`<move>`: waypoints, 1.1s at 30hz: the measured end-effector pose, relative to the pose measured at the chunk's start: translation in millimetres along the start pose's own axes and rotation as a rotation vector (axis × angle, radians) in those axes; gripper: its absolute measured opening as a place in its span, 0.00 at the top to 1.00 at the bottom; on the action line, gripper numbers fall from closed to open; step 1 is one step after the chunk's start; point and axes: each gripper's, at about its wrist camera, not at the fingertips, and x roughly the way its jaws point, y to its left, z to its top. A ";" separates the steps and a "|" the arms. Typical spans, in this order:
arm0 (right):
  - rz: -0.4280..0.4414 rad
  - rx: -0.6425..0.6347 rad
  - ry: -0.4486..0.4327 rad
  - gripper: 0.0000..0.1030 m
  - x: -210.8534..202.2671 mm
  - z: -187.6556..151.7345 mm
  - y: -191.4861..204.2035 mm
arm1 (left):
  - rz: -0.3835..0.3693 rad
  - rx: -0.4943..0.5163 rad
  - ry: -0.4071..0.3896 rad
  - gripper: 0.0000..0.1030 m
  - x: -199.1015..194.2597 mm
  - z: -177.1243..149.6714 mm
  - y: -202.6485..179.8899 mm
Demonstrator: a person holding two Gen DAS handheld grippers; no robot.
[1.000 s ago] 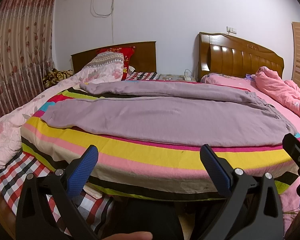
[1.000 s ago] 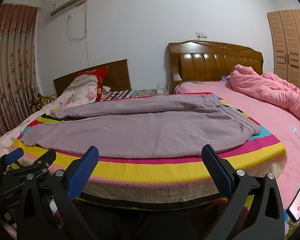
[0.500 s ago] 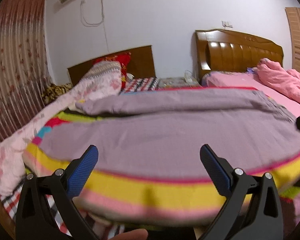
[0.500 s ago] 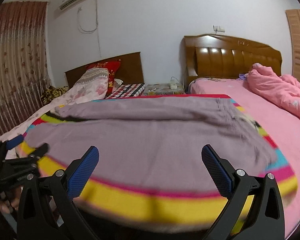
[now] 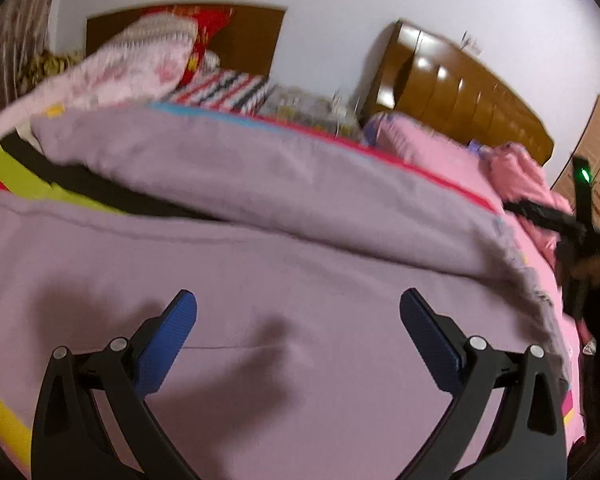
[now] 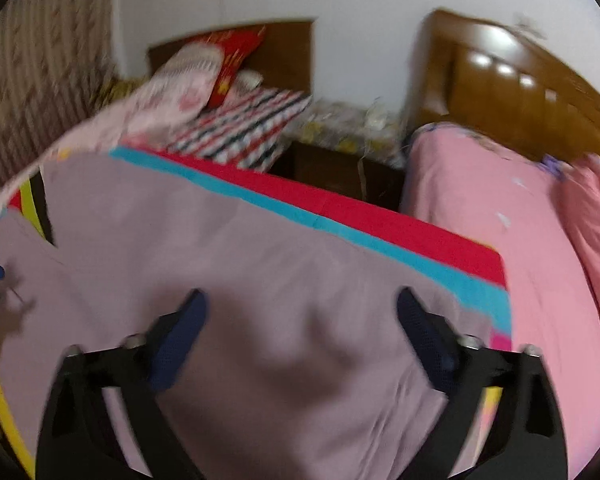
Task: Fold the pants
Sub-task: 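Move the right tool to the pant cuffs and close on them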
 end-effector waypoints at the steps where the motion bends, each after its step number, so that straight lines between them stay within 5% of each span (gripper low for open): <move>1: 0.021 -0.017 0.033 0.31 16.8 6.2 -5.7 | -0.009 -0.010 0.024 0.02 9.3 -1.0 4.9; 11: 0.272 -0.094 0.255 0.31 124.6 39.3 -50.1 | -0.079 -0.083 0.029 0.01 25.1 -14.2 24.7; 13: 0.313 -0.102 0.264 0.45 127.9 38.7 -51.8 | -0.079 -0.084 0.029 0.01 24.7 -15.5 22.6; 15: 0.320 -0.110 0.245 0.86 120.9 40.0 -49.6 | -0.077 -0.083 0.030 0.01 24.2 -16.4 20.6; 20: 0.156 -0.286 0.014 0.87 25.8 34.5 7.7 | -0.186 -0.162 0.011 0.02 16.6 -15.1 38.5; 23: 0.102 -0.349 -0.191 0.87 -82.5 -9.6 65.7 | -0.214 -0.267 0.008 0.02 2.6 -13.9 59.5; 25: 0.105 -0.384 -0.253 0.99 -131.9 -49.7 98.7 | -0.230 -0.308 -0.013 0.02 -11.4 -17.4 71.1; 29: 0.150 -0.246 -0.283 0.99 -193.1 -139.4 135.8 | -0.264 -0.334 -0.021 0.02 -38.0 -29.4 89.0; 33: 0.017 0.022 -0.177 0.91 -174.6 -193.9 132.0 | -0.274 -0.322 0.019 0.02 -41.3 -34.9 87.5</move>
